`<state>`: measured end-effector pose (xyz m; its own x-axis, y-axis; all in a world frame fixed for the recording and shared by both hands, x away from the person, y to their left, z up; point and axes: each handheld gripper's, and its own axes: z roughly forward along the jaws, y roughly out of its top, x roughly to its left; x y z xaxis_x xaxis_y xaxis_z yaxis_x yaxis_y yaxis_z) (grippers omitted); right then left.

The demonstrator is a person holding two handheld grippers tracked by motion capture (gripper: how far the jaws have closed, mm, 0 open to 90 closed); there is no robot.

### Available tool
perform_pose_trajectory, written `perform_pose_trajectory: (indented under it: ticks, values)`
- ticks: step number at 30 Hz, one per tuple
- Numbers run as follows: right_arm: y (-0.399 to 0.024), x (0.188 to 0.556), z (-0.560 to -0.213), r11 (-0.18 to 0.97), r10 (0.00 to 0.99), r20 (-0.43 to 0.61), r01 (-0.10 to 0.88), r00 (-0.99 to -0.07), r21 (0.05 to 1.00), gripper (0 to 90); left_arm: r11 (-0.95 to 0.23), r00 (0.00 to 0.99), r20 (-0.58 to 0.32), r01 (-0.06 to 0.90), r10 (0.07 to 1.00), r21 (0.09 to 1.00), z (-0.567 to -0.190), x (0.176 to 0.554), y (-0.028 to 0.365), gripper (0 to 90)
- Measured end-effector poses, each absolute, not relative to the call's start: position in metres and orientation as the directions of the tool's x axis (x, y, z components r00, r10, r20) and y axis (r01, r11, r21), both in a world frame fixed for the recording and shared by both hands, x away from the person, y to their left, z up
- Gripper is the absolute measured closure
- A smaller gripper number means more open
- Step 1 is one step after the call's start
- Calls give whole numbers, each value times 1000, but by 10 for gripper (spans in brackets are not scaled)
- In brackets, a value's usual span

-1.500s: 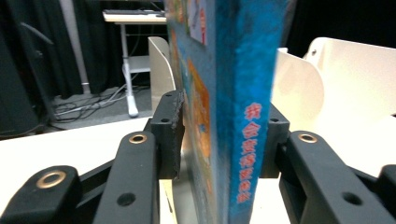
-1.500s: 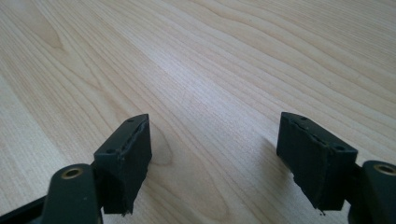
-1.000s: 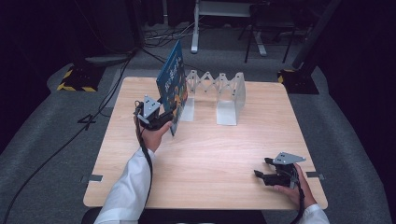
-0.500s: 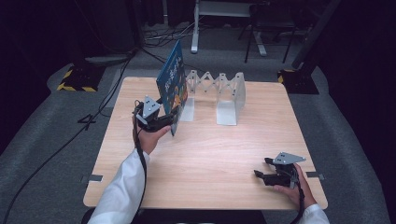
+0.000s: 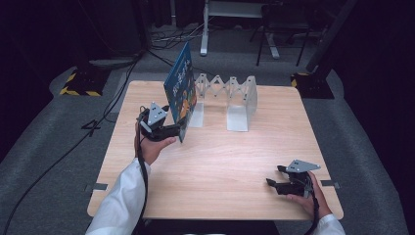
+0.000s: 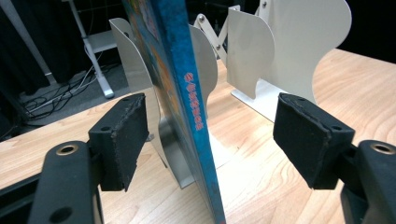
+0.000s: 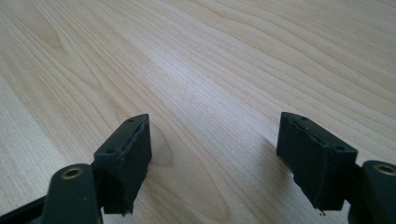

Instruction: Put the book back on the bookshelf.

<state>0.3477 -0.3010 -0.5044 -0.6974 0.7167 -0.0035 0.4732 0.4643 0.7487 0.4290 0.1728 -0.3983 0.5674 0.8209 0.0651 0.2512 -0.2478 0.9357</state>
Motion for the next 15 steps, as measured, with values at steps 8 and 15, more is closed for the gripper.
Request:
perform_pose_trajectory:
  ticks: [8,15]
  values:
    - [-301,348,-504,464,717,-4,473,-697,749,268,-276,598,74,254,798,927,-397,421,176,227]
    - [-301,348,-504,464,717,-4,473,-697,749,268,-348,618,125,255,776,902,-394,411,179,192]
